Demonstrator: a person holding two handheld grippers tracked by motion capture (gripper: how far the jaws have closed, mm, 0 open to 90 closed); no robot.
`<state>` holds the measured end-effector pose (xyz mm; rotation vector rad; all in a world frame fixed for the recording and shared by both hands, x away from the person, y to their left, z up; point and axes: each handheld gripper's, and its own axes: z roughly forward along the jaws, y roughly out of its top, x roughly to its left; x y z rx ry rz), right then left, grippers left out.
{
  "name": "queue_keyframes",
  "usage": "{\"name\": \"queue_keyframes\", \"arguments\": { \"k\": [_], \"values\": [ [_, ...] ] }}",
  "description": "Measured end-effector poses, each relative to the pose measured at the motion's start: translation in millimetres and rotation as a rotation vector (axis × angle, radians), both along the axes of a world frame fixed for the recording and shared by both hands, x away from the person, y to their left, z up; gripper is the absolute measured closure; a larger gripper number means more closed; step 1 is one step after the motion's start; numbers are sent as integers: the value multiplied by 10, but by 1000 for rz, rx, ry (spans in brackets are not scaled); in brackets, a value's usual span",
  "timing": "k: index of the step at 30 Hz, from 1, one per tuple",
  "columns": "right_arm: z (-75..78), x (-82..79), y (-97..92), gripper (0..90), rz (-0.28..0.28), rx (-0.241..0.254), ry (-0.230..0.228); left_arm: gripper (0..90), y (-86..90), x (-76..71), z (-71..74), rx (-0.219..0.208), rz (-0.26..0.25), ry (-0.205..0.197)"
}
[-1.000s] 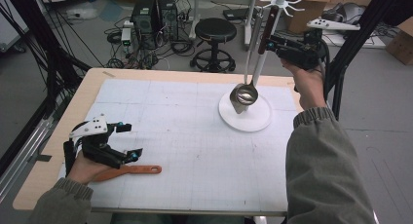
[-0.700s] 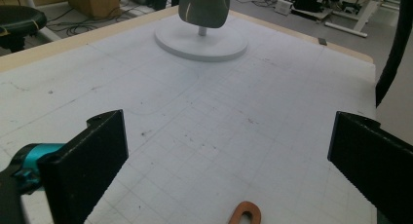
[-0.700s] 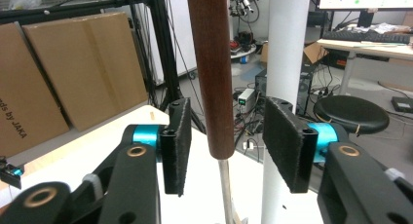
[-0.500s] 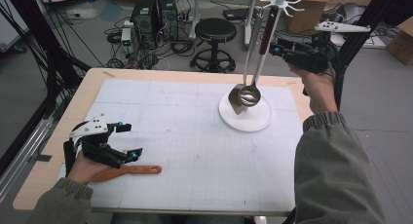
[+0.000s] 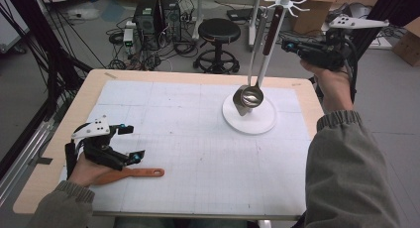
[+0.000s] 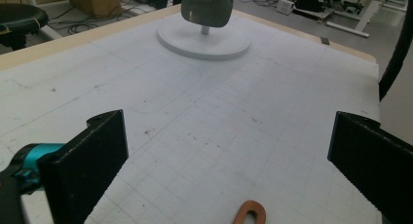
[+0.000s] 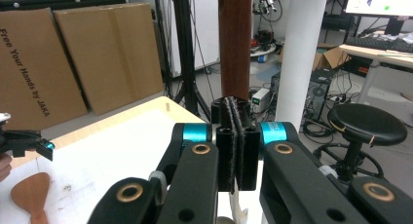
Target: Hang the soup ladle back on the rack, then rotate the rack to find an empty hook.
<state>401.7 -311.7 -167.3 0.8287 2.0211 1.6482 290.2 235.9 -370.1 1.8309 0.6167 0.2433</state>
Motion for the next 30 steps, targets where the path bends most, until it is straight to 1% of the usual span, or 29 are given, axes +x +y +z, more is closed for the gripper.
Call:
{"name": "queue_keyframes", "arguments": {
  "k": [1, 4, 6, 10, 13, 15, 22, 28, 30],
  "values": [
    [18, 2, -11, 896, 3, 5, -1, 17, 5, -1, 2, 3, -1, -3],
    [82, 1, -31, 896, 4, -5, -9, 17, 11, -6, 4, -4, 3, -2],
    [133, -7, -43, 896, 5, -9, -13, 17, 19, -4, 5, 2, 0, -3],
    [224, -21, -71, 896, 9, -14, -20, 17, 20, -7, 2, -3, -1, 0],
    [273, -26, -91, 896, 16, 8, -22, 17, 14, -6, -6, -5, -1, 3],
    [301, -22, -101, 896, 17, 8, -29, 17, 16, -6, -5, -2, -3, 1],
    [353, -20, -134, 896, 2, 11, -34, 17, 15, -5, -12, 1, -6, 3],
    [394, 8, -175, 896, -6, 9, -39, 17, 21, -5, -10, -4, -5, 2],
    [408, 21, -189, 896, -8, 17, -41, 17, 20, -5, -10, -6, -6, 1]
  ]
}}
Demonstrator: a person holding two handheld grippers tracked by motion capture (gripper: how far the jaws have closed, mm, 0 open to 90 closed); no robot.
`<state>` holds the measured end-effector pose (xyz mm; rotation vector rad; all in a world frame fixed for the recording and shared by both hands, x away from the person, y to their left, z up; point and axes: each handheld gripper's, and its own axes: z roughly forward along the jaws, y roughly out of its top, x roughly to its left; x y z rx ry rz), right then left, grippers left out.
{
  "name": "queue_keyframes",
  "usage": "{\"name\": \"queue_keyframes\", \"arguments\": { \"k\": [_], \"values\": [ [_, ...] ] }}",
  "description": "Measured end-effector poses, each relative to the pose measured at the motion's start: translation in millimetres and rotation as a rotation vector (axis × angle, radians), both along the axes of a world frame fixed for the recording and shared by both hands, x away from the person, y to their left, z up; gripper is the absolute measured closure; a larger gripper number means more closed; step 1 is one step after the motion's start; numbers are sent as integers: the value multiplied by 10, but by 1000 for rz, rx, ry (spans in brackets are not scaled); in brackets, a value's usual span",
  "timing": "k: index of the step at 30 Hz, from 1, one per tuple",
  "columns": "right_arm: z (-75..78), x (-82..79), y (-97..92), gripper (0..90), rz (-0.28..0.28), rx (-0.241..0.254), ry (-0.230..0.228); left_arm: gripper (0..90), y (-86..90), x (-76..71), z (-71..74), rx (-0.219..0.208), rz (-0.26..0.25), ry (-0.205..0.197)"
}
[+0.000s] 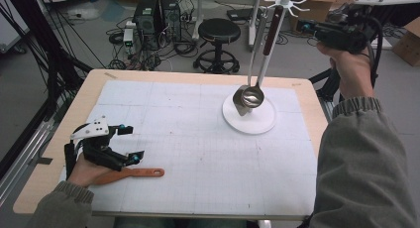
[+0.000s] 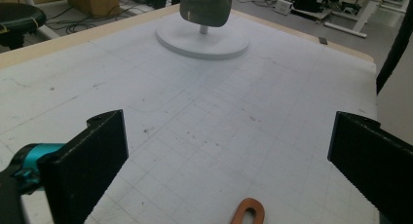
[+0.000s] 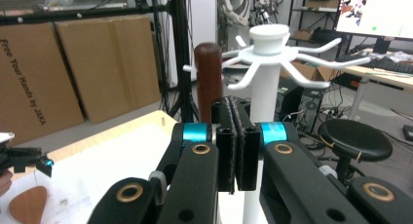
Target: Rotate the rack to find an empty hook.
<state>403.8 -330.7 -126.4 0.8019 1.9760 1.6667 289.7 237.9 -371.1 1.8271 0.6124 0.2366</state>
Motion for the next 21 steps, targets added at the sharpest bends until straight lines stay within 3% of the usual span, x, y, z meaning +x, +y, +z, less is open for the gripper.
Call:
{"name": "queue_keyframes", "arguments": {
  "k": [13, 21],
  "values": [
    [70, 40, 103, 896, 25, -4, -14, 17, 9, -3, 5, -2, -2, -4],
    [48, 32, -26, 896, -13, -7, -1, 17, 6, -1, 3, -3, -4, -4]
  ]
}}
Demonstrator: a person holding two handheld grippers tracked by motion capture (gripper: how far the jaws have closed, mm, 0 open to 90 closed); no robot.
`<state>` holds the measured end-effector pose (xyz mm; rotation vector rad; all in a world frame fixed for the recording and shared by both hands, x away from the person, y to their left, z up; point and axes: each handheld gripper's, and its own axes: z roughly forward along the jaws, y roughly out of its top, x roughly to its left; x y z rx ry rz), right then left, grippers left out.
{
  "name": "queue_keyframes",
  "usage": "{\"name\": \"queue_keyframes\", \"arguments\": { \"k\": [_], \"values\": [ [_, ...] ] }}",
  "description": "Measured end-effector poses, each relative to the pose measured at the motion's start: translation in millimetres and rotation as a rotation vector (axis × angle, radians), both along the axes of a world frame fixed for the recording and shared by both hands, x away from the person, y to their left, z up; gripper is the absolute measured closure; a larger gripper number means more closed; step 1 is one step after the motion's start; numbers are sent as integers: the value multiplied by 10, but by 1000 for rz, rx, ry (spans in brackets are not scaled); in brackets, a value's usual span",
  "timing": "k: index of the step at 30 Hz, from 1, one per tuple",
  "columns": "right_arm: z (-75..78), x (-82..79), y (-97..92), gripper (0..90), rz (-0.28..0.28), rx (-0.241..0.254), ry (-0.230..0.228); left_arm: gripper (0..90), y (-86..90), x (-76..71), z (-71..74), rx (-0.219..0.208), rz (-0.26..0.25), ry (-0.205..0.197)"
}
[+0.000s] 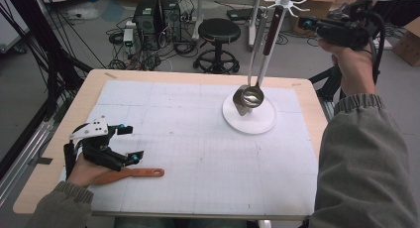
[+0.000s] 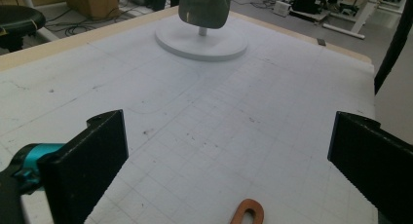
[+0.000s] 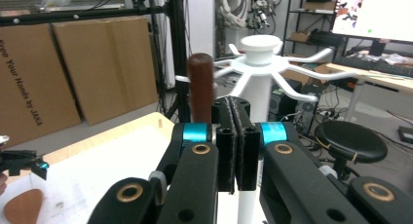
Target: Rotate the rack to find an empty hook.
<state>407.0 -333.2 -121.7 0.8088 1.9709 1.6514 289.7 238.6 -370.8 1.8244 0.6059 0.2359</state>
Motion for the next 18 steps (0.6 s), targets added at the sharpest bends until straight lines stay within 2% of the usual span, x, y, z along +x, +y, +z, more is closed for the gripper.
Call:
{"name": "queue_keyframes", "arguments": {
  "k": [5, 12, 18],
  "values": [
    [-12, 38, 14, 896, 3, 5, -1, 17, -4, 0, -2, 2, -2, 0],
    [26, 44, 143, 897, 15, -7, -21, 17, -4, 0, -2, 3, -3, -1],
    [39, 42, 263, 897, 11, -15, -14, 17, -3, -7, 3, 4, -4, 1]
  ]
}}
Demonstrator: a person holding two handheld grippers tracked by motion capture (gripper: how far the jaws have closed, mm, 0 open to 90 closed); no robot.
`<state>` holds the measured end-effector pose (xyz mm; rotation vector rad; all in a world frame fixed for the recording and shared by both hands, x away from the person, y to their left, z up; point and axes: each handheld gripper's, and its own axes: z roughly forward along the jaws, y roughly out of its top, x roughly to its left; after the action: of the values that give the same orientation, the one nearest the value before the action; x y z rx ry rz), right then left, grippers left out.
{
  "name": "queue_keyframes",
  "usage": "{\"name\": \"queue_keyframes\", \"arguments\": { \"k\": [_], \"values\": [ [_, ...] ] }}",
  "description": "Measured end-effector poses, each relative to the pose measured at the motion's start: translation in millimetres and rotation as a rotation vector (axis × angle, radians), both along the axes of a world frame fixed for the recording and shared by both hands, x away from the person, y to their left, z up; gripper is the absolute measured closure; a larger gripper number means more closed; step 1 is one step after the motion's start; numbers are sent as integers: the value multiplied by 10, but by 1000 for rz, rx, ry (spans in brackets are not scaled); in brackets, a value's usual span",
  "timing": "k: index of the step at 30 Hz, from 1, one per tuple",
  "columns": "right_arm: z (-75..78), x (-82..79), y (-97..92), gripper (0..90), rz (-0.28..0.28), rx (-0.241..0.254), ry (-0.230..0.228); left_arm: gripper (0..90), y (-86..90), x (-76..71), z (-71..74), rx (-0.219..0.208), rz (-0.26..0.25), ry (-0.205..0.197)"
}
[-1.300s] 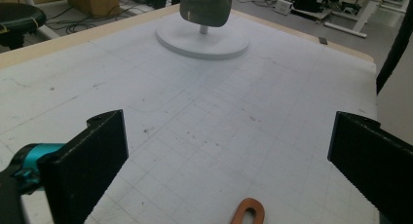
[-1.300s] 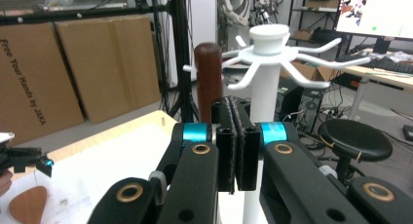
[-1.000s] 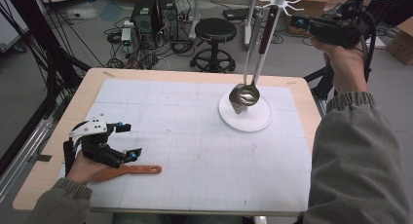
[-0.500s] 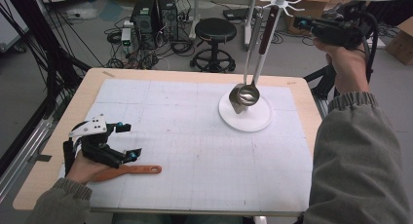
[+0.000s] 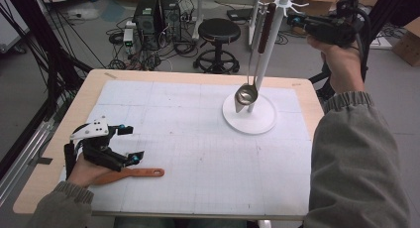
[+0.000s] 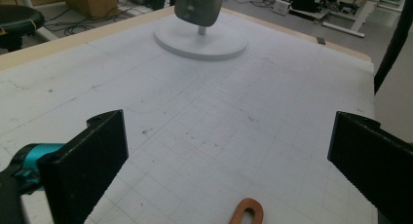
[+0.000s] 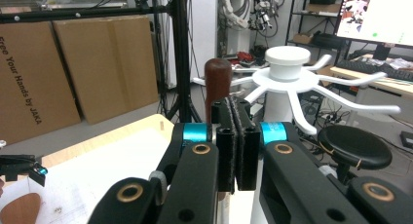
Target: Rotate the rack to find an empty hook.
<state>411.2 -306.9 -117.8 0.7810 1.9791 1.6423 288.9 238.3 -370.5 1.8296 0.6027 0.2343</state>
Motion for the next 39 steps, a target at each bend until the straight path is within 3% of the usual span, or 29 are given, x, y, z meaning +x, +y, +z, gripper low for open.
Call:
{"name": "queue_keyframes", "arguments": {
  "k": [13, 25, 31, 39],
  "values": [
    [33, 19, 227, 897, -35, -63, -29, 17, 4, 1, 2, -3, 0, -8],
    [0, 5, 283, 893, -21, -40, -32, 17, 8, 0, 4, 5, 1, -9],
    [-142, -43, 287, 806, 24, -31, -10, 17, 27, 3, 8, 10, 4, -9],
    [-443, -157, 336, 602, 87, 8, 34, 17, 22, 9, -1, 23, -2, 7]
  ]
}}
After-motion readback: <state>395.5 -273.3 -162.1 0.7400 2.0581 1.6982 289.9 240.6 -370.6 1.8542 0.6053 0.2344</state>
